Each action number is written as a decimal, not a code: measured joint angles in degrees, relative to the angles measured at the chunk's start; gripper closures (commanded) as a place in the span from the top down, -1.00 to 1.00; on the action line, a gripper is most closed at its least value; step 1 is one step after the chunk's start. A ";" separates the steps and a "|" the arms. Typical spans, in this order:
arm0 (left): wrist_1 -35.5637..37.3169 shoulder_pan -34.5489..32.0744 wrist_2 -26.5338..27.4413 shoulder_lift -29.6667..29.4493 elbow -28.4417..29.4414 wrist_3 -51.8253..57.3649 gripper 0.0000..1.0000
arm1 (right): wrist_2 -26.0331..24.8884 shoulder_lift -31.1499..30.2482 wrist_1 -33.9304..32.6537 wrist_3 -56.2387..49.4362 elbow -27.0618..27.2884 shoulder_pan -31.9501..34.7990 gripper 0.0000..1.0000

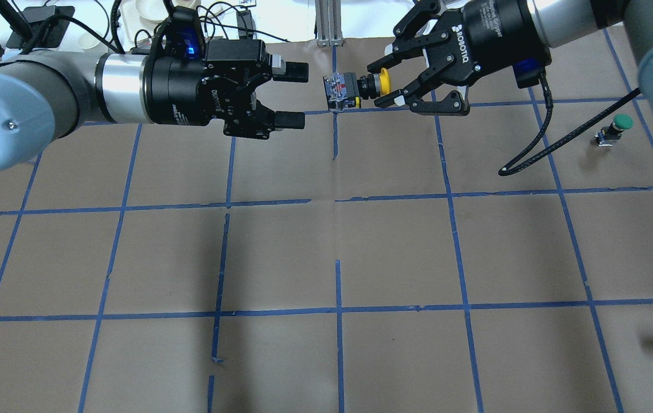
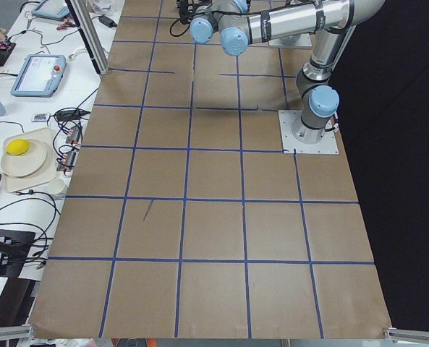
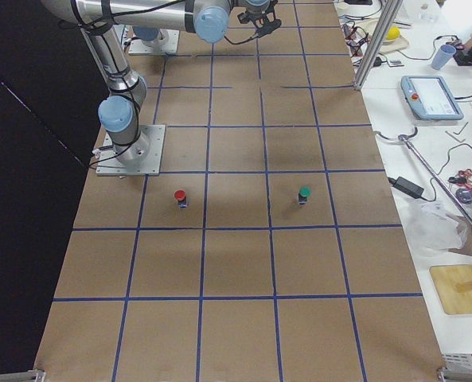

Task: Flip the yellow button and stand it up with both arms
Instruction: 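Open the left gripper and pull it back while the right gripper carries the button away, then carry the button cap-up with the right gripper toward the green button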

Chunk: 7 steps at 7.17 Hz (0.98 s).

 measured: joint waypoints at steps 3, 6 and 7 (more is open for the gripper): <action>11.85 0.05 20.42 -0.01 0.20 -17.25 1.00 | -20.17 -0.05 -0.52 -27.36 3.38 -2.30 -0.75; 17.73 -0.55 37.03 -0.43 1.67 -27.53 1.00 | -29.43 0.08 -4.36 -42.01 7.03 -10.15 -0.84; 18.13 -1.04 41.12 -0.69 2.72 -29.57 1.00 | -31.52 0.10 -7.94 -48.05 9.16 -13.34 -0.84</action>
